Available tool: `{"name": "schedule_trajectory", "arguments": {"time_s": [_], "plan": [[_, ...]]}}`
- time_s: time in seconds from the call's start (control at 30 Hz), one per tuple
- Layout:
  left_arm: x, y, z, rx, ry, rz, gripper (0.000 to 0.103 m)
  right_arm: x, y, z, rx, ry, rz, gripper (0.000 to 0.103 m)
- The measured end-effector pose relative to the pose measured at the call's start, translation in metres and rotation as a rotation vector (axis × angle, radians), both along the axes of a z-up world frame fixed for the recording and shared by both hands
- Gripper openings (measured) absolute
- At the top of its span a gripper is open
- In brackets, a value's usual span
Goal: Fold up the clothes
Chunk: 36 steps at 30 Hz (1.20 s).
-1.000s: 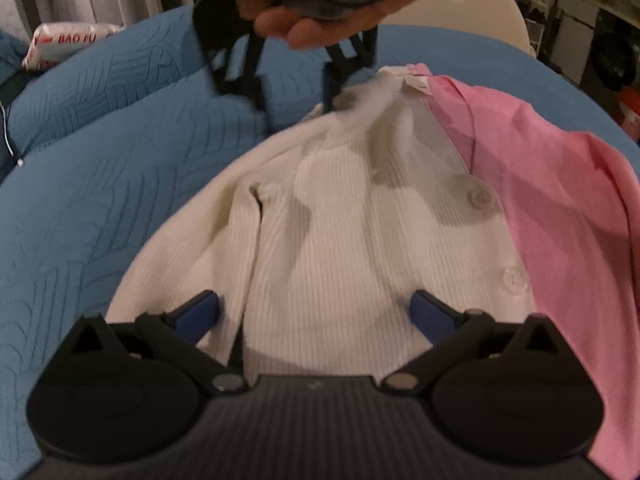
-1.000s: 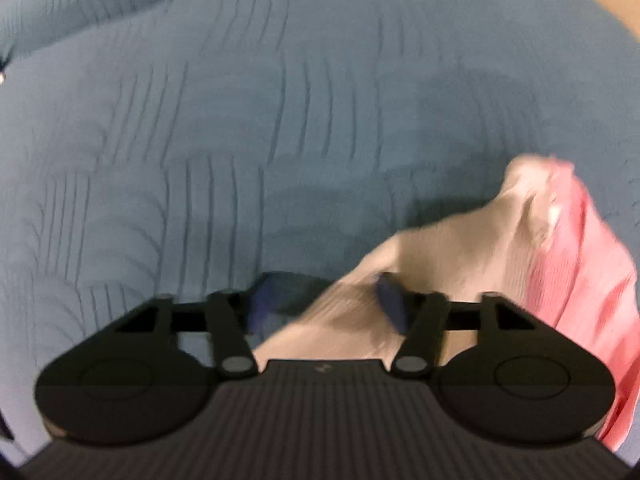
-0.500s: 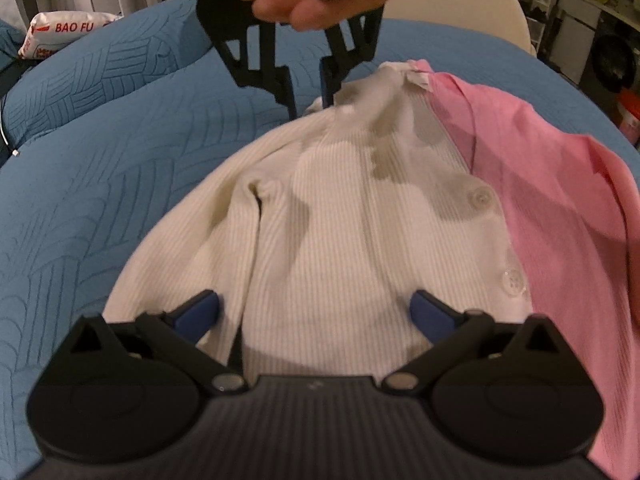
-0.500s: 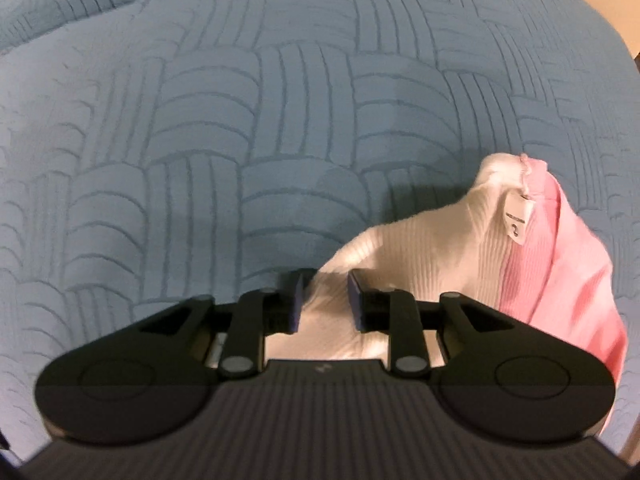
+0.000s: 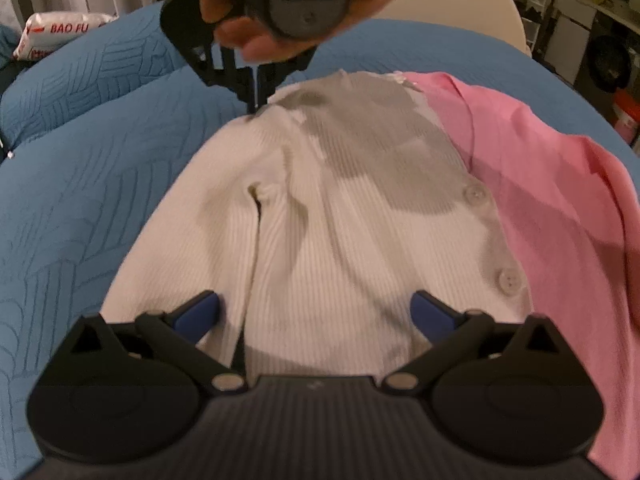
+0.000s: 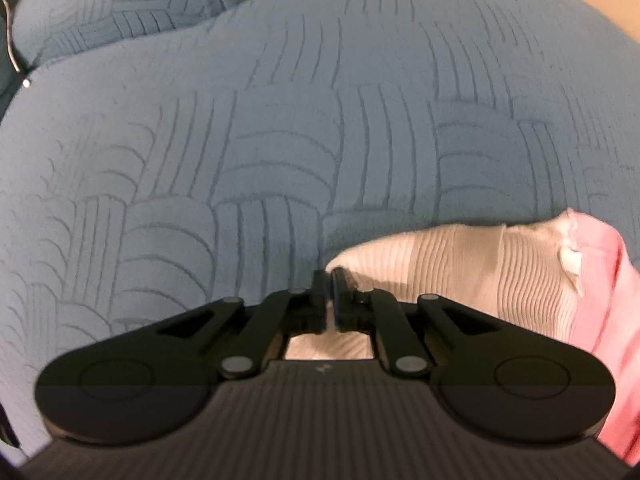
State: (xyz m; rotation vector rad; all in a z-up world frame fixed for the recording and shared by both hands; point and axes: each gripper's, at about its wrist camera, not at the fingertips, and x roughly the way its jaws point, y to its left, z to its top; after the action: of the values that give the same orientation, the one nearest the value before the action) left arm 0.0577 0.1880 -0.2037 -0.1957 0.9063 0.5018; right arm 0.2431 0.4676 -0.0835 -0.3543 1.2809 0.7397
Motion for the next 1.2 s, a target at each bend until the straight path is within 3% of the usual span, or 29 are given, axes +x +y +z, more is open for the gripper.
{"name": "schedule_trajectory", "arguments": {"time_s": [0.03,0.1,0.17,0.23,0.3,0.37,0.43,0.5,0.6,0.73,0.83,0.87,0.93,1.0,1.1,1.17,1.2], "plan": [[0.000,0.001,0.000,-0.004,-0.003,0.003,0.103,0.001,-0.004,0.010,0.057,0.008,-0.005,0.023],[0.000,0.002,0.001,-0.009,-0.007,0.009,0.103,0.001,-0.018,0.042,0.213,0.006,0.000,0.025],[0.001,0.003,0.001,-0.006,-0.008,0.008,0.103,-0.001,-0.041,0.078,0.325,-0.054,0.016,0.037],[0.001,0.002,0.002,-0.002,-0.006,0.005,0.103,0.002,-0.068,0.103,0.365,-0.138,0.007,0.044],[0.001,0.003,0.002,-0.002,-0.006,0.003,0.103,0.012,-0.108,0.123,0.362,-0.280,-0.030,0.049],[0.001,0.003,0.001,-0.001,-0.006,0.002,0.103,0.029,-0.164,0.120,0.267,-0.442,-0.092,0.049],[0.001,0.002,0.001,0.006,-0.007,0.004,0.103,0.045,-0.200,0.105,0.174,-0.504,-0.143,0.049],[0.001,0.001,0.001,0.015,-0.011,0.005,0.103,0.065,-0.257,0.068,0.033,-0.453,-0.231,0.050],[0.002,0.000,0.000,0.028,-0.022,0.005,0.103,0.060,-0.303,0.033,-0.038,-0.352,-0.268,0.050],[0.003,-0.001,-0.002,0.053,-0.040,0.003,0.103,0.042,-0.304,0.014,0.021,-0.339,-0.186,0.049],[0.002,-0.002,-0.003,0.074,-0.056,-0.001,0.103,0.035,-0.293,-0.009,-0.179,-0.499,0.010,0.047],[0.003,-0.002,-0.004,0.080,-0.060,-0.002,0.103,0.040,-0.293,-0.025,-0.338,-0.592,0.048,0.047],[0.003,-0.001,-0.005,0.089,-0.066,-0.008,0.103,0.054,-0.300,-0.040,-0.469,-0.628,0.018,0.048],[0.004,0.000,-0.005,0.093,-0.073,-0.012,0.103,0.052,-0.303,-0.024,-0.394,-0.646,-0.059,0.049],[0.004,-0.001,-0.006,0.103,-0.078,-0.014,0.103,0.021,-0.314,0.016,-0.228,-0.760,-0.179,0.052],[0.003,-0.002,-0.007,0.110,-0.082,-0.018,0.103,0.005,-0.328,0.015,-0.141,-0.690,-0.172,0.069],[0.003,-0.002,-0.007,0.113,-0.084,-0.022,0.103,0.006,-0.331,0.001,-0.196,-0.585,-0.154,0.069]]}}
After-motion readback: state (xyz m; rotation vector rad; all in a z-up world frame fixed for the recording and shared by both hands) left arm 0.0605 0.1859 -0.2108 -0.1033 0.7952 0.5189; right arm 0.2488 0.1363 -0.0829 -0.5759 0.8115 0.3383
